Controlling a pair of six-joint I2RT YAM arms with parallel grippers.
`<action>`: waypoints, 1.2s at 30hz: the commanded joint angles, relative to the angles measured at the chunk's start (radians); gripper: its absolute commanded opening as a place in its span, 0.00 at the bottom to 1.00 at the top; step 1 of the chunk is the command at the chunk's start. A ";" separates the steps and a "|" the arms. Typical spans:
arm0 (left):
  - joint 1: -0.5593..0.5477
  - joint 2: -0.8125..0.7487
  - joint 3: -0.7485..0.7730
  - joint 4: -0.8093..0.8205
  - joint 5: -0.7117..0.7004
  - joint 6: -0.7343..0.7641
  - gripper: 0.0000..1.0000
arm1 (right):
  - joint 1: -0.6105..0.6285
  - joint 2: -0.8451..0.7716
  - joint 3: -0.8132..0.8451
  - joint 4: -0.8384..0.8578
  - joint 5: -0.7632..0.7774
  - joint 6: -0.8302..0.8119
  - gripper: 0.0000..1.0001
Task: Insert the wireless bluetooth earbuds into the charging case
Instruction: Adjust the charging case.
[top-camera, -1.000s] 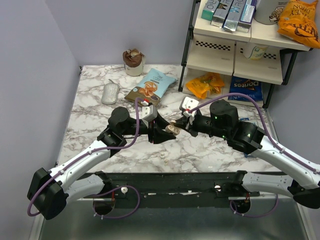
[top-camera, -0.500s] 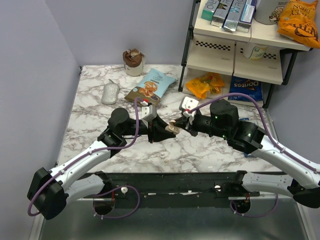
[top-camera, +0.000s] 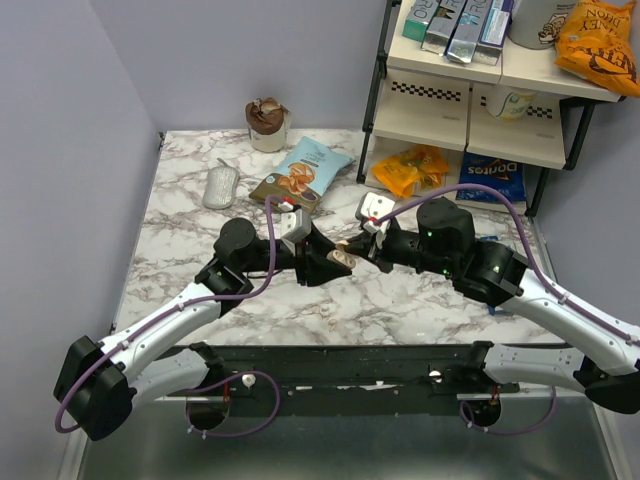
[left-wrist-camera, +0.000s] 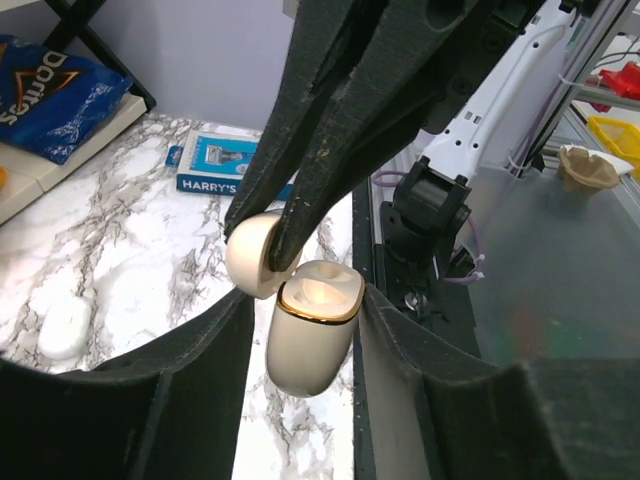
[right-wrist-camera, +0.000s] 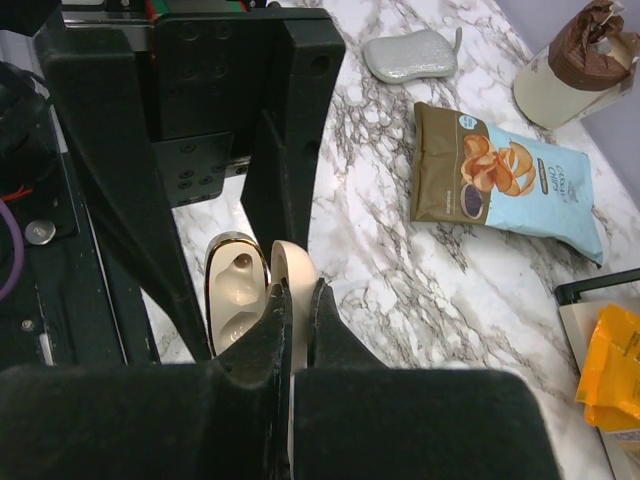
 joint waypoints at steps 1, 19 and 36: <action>0.003 -0.008 -0.004 0.026 0.008 0.009 0.40 | 0.009 0.002 0.033 0.001 -0.001 0.004 0.01; 0.003 -0.039 -0.051 0.066 -0.029 0.013 0.00 | 0.009 -0.001 0.059 0.011 0.030 0.058 0.55; 0.001 -0.343 -0.467 0.676 -0.446 -0.166 0.00 | -0.069 -0.145 -0.275 0.221 0.346 0.524 0.98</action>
